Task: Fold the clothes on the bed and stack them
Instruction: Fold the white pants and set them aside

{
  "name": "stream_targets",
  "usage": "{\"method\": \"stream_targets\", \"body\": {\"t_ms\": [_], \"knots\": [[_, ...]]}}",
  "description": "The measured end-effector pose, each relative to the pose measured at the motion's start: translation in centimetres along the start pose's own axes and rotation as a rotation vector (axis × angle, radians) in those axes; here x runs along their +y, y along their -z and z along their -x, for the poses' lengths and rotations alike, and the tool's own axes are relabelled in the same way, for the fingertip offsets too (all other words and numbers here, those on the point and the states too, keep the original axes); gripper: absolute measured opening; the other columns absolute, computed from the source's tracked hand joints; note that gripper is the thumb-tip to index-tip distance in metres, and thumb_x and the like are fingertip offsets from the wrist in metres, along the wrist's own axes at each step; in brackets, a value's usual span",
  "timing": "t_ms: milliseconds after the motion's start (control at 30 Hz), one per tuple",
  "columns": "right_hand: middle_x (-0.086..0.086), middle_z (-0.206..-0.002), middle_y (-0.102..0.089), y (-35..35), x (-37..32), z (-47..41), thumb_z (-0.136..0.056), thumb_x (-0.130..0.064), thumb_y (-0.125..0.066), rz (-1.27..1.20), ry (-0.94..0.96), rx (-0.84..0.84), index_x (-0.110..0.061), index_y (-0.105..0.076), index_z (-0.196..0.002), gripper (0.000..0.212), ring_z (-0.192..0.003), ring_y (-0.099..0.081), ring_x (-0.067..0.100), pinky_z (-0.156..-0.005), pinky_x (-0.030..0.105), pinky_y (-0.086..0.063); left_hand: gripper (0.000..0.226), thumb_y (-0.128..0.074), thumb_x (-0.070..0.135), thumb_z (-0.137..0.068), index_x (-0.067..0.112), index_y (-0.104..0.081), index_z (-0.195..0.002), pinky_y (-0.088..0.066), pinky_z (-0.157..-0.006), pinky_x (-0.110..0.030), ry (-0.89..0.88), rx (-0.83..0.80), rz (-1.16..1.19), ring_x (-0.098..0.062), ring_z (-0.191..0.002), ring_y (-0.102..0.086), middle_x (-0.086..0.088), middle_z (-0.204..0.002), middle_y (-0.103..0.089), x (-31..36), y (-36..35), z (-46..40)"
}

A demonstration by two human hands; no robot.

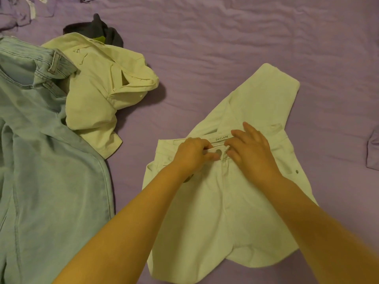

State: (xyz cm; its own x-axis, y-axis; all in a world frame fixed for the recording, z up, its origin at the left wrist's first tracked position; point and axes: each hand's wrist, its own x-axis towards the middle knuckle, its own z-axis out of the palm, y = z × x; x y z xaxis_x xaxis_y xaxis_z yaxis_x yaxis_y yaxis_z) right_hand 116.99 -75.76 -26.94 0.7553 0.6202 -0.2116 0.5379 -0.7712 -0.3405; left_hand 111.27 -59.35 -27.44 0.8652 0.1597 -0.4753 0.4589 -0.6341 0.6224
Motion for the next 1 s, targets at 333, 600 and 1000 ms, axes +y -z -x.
{"method": "stream_targets", "body": {"t_ms": [333,600,1000], "knots": [[-0.006,-0.081,-0.066,1.8,-1.4,1.0,-0.086,-0.043,-0.038,-0.147,0.137,0.109,-0.022,-0.069,-0.09,0.037,-0.079,-0.059,0.02,-0.08,0.026,-0.032,0.027,-0.067,0.03,-0.087,0.004,-0.069,-0.083,-0.036,-0.042,-0.013,0.23,-0.06,0.498,-0.003,-0.043,-0.043,0.0,-0.059,-0.052,3.0,1.3,1.4],[-0.004,-0.108,-0.066,2.8,-1.1,2.0,-0.087,-0.047,-0.039,-0.221,0.053,0.059,-0.022,-0.068,-0.109,0.044,-0.105,-0.055,0.019,-0.092,0.024,-0.028,0.018,-0.059,0.015,-0.09,0.0,-0.068,-0.089,-0.043,-0.058,-0.021,0.256,-0.077,0.685,-0.011,-0.063,-0.054,-0.006,-0.074,-0.06,4.1,1.7,2.4],[-0.009,-0.094,-0.059,6.4,0.1,2.0,-0.083,-0.032,-0.069,-0.601,-0.162,-0.076,-0.028,-0.065,-0.087,0.008,-0.085,-0.053,0.0,-0.066,0.004,-0.037,0.015,-0.077,0.014,-0.078,0.012,-0.065,-0.087,-0.047,-0.055,-0.017,0.011,-0.159,0.669,-0.002,-0.062,-0.058,0.005,-0.072,-0.061,5.4,1.5,4.4]]}}
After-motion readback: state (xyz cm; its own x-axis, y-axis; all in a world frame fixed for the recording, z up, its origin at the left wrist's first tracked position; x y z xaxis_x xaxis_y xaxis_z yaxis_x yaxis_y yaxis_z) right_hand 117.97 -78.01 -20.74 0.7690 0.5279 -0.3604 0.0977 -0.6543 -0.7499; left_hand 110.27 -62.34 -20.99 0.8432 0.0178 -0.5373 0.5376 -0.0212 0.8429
